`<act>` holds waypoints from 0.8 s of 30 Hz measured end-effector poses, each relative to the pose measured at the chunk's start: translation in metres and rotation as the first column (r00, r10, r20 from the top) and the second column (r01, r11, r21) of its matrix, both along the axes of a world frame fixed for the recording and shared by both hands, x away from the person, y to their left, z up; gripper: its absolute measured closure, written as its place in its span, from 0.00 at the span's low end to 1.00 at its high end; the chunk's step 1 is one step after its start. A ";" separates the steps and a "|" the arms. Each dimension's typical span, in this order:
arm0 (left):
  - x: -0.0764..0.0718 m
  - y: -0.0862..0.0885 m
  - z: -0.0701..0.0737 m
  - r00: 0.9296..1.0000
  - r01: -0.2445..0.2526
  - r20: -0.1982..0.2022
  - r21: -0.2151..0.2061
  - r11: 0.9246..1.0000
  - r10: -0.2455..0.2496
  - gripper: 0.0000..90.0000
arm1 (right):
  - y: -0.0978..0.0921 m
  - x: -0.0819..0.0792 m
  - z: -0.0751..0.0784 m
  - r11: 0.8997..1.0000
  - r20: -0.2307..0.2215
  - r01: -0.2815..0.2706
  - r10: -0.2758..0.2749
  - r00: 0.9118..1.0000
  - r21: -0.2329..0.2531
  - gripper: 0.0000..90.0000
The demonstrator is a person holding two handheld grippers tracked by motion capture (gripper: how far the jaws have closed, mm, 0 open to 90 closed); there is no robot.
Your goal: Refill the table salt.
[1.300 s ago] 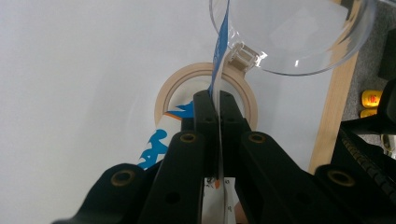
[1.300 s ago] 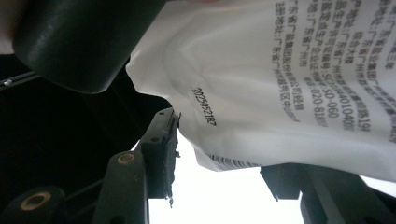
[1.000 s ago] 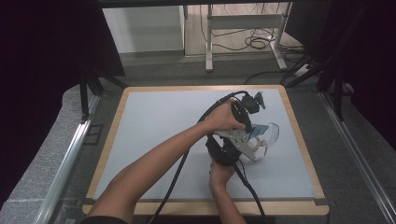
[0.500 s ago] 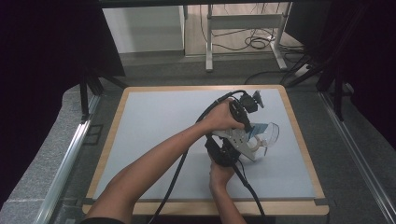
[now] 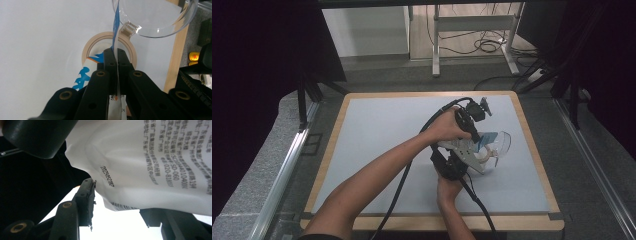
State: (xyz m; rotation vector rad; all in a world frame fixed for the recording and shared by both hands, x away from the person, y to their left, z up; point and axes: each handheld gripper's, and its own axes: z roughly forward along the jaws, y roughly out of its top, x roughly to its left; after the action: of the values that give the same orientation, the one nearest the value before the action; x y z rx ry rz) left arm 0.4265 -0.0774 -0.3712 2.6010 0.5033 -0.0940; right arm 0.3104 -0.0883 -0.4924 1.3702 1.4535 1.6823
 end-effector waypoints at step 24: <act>0.002 0.009 -0.002 1.000 -0.003 -0.007 -0.027 1.000 0.002 1.00 | 0.001 0.000 -0.005 0.999 -0.004 -0.020 0.020 1.000 -0.039 0.55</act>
State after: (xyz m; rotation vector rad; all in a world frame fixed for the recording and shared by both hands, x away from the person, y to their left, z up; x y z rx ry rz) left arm 0.4286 -0.0688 -0.3728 2.5747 0.5045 -0.1084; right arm 0.3107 -0.0876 -0.4977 1.3426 1.4986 1.6562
